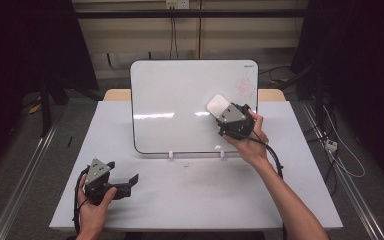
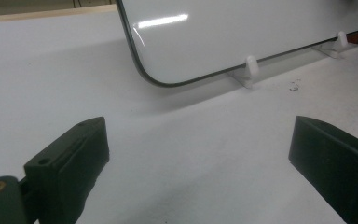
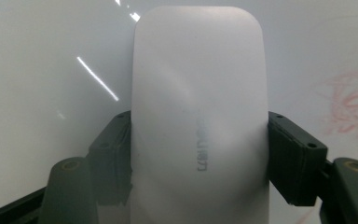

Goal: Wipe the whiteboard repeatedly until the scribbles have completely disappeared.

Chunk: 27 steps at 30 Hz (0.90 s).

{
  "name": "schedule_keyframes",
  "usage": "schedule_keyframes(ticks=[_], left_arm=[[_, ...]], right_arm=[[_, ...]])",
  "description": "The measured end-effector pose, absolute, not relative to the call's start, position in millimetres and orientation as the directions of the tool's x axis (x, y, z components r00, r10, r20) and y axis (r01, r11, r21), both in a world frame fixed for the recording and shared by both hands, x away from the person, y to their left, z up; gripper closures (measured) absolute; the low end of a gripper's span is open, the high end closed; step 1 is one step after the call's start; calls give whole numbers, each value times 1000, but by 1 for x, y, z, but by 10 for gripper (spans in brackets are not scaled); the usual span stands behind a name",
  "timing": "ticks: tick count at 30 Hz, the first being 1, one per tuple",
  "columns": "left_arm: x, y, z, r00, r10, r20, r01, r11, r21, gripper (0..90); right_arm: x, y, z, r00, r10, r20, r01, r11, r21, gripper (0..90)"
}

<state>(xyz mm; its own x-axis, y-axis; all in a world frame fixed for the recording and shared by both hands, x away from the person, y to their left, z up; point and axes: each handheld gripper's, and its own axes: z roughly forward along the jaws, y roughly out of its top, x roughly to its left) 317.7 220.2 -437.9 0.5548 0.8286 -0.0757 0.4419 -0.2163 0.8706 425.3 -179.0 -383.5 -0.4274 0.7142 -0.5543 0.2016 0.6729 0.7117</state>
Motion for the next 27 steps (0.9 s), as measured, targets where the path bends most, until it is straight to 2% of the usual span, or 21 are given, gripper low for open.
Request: schedule_keyframes(ticks=[11,22,27], left_arm=[[317,222,-438,552,830,-78,443,-214,870,48],[317,223,-439,551,830,-82,447,-211,869,47],[317,224,-439,550,831,-86,446,-205,871,47]], right_arm=[[439,-186,-370,-416,739,-530,211,645,735,317],[465,-211,-339,-345,802,-487,237,577,782,317],[461,-212,-342,-336,804,-491,227,575,786,316]])
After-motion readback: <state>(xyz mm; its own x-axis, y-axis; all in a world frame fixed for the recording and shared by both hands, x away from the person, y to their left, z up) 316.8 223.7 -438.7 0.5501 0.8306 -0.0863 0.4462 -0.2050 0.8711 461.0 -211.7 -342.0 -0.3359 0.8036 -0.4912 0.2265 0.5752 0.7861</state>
